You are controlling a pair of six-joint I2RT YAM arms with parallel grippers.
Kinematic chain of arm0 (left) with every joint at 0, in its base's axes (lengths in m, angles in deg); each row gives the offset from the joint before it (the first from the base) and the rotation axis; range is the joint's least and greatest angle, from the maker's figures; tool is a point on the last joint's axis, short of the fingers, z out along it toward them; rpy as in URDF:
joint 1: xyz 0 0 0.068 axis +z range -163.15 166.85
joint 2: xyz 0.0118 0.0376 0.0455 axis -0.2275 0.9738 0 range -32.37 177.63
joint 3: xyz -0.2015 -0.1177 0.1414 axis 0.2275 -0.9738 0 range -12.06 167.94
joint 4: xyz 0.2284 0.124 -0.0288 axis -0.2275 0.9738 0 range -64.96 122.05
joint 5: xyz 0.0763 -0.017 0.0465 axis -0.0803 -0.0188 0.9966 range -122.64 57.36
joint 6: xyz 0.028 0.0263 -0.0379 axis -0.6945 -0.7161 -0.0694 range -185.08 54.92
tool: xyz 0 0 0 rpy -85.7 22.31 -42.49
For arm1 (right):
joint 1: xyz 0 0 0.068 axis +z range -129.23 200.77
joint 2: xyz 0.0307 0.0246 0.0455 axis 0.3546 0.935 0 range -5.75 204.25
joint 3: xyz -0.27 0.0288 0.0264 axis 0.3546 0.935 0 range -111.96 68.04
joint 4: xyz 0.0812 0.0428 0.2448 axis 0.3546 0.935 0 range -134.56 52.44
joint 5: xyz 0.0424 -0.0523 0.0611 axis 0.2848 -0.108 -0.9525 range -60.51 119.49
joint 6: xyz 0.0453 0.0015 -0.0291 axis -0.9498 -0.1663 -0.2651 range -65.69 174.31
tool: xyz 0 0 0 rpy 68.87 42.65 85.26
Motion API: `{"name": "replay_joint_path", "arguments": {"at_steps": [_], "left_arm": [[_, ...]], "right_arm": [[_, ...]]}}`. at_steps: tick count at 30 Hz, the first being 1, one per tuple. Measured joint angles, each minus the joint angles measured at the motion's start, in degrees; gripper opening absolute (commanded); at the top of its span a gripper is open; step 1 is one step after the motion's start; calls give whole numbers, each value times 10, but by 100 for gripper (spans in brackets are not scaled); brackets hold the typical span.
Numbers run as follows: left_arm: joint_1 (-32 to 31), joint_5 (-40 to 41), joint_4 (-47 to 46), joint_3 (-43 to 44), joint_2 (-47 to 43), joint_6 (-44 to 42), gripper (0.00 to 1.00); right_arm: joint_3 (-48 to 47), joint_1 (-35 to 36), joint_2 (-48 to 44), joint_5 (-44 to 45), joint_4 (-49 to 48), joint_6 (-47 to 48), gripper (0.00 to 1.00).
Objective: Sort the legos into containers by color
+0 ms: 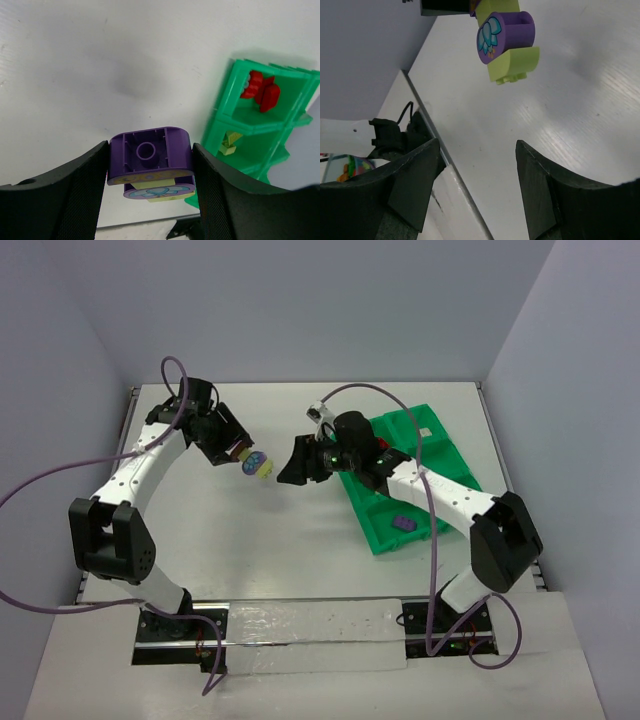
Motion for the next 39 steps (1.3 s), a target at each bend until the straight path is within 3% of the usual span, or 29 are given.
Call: {"name": "replay_joint_path", "arguments": {"at_steps": [13, 27, 30, 34, 37, 39], "left_arm": [[-12, -39, -4, -17, -16, 0, 0], [-13, -51, -3, -10, -16, 0, 0], [-13, -51, -3, -10, -17, 0, 1], [-13, -56, -3, -10, -19, -1, 1], [-15, -60, -3, -10, -19, -1, 1], [-16, -62, -3, -10, -19, -1, 1]], "right_arm": [[-6, 11, 74, -4, -74, -56, 71], [-26, 11, 120, -11, -117, -84, 53], [-26, 11, 126, -18, -132, -99, 54], [-26, 11, 132, -29, -151, -112, 64], [-27, 11, 135, -34, -158, -117, 63], [-28, 11, 137, -38, -160, -121, 56]]}}
